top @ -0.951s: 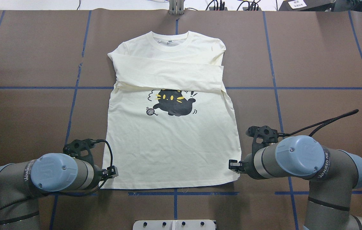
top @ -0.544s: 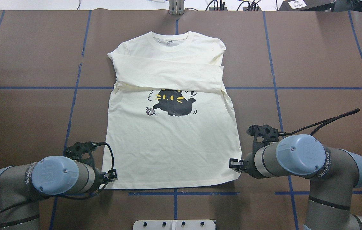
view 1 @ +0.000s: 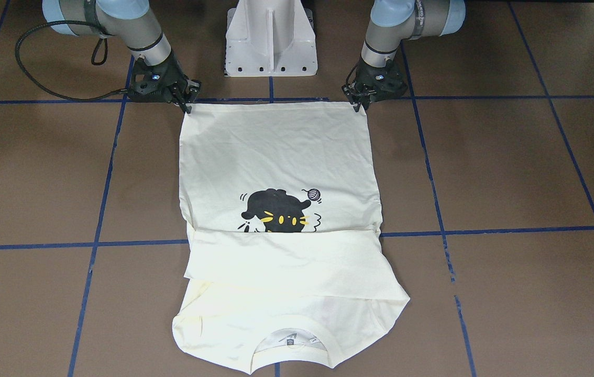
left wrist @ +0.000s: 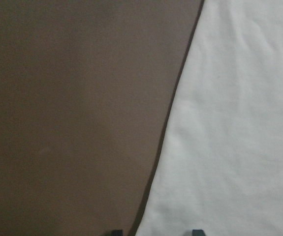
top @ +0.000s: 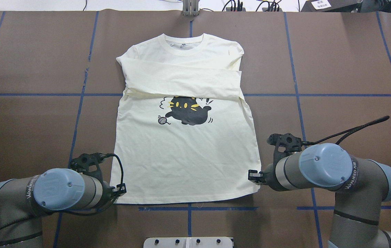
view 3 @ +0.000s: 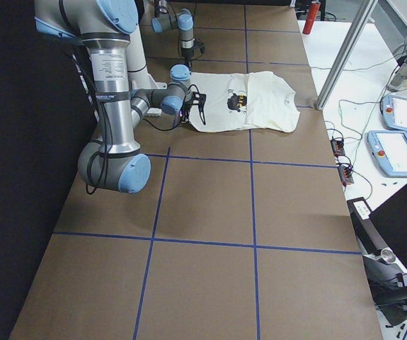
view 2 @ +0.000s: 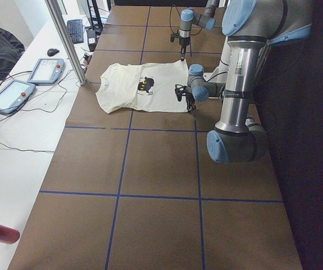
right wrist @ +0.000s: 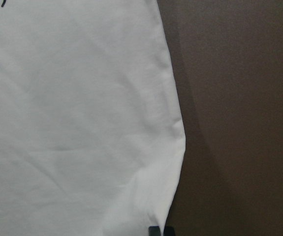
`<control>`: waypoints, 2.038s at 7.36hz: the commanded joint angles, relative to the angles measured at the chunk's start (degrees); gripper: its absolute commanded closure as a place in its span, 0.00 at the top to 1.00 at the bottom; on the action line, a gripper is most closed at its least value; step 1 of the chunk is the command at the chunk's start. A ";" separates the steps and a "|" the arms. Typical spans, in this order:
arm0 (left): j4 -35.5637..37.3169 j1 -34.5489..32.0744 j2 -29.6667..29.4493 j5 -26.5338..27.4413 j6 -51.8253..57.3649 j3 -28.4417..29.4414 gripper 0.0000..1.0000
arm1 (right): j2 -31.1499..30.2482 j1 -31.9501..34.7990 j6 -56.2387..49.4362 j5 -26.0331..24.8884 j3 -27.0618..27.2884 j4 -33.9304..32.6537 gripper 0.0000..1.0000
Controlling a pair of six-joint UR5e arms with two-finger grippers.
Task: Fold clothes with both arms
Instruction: 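Move both grippers to the hem corners nearest the robot and grasp, then lift the hem with both grippers and fold it toward the collar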
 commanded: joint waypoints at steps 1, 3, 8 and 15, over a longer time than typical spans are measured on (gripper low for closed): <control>0.00 -0.04 0.09 0.00 0.08 -0.13 0.20 | 0.00 0.12 0.00 0.05 -0.01 0.09 0.00; 0.09 -0.12 0.09 -0.09 0.08 -0.22 0.08 | 0.00 0.12 -0.09 0.05 0.08 0.00 0.00; 2.20 -0.13 3.77 -0.18 0.60 -6.98 0.00 | -3.50 0.38 -0.09 1.80 5.95 0.00 0.00; 18.37 12.53 4.49 -2.82 3.33 -27.65 0.00 | -15.65 -5.24 0.61 12.79 20.56 0.00 0.00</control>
